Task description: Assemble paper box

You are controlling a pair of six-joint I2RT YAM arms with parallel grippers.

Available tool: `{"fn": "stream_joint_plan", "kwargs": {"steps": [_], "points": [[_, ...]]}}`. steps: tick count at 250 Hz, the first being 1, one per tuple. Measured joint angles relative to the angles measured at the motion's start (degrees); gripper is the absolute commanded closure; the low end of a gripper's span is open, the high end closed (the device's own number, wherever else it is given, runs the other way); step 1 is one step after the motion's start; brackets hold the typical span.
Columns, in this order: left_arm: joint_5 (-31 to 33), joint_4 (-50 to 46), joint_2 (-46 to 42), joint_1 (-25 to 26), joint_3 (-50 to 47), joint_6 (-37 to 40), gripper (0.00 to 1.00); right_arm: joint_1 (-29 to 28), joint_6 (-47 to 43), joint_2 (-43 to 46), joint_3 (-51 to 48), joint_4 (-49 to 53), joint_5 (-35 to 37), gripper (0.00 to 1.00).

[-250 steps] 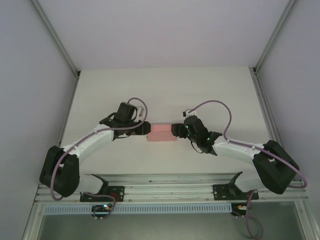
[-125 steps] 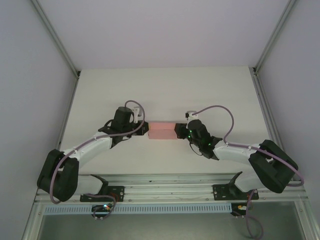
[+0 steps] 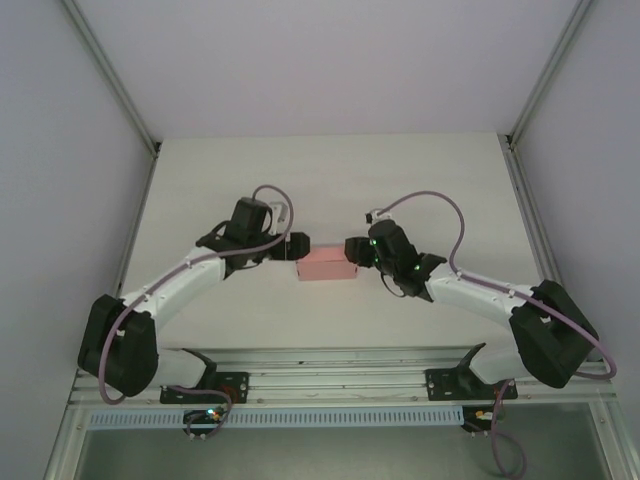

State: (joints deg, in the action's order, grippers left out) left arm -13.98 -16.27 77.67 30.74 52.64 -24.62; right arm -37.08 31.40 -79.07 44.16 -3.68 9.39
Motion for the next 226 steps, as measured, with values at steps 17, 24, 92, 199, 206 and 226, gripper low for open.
{"fn": "stream_joint_plan", "kwargs": {"steps": [17,24,92,199,206,226], "points": [[1.4,-2.0,0.0,-0.5,4.2,1.1,0.0,0.8,-2.0,0.1,3.5,2.9,-0.3,0.16],[2.0,-2.5,0.0,-0.7,5.7,1.5,0.0,1.2,-3.0,0.2,4.6,3.7,-0.8,0.07],[9.6,-10.1,-0.3,-6.8,10.8,3.9,0.0,3.3,-34.6,-0.9,16.6,17.0,-21.6,0.0],[12.5,-11.8,-5.1,-14.5,0.9,3.9,0.0,0.7,-75.1,-21.4,40.5,45.2,-27.1,0.0],[12.4,-11.7,-5.5,-14.6,0.4,3.9,0.0,0.4,-76.2,-22.7,41.8,46.4,-26.6,0.0],[12.3,-11.6,-6.5,-14.7,-0.8,3.8,0.0,-0.4,-79.2,-26.8,45.9,50.3,-25.4,0.0]]}}
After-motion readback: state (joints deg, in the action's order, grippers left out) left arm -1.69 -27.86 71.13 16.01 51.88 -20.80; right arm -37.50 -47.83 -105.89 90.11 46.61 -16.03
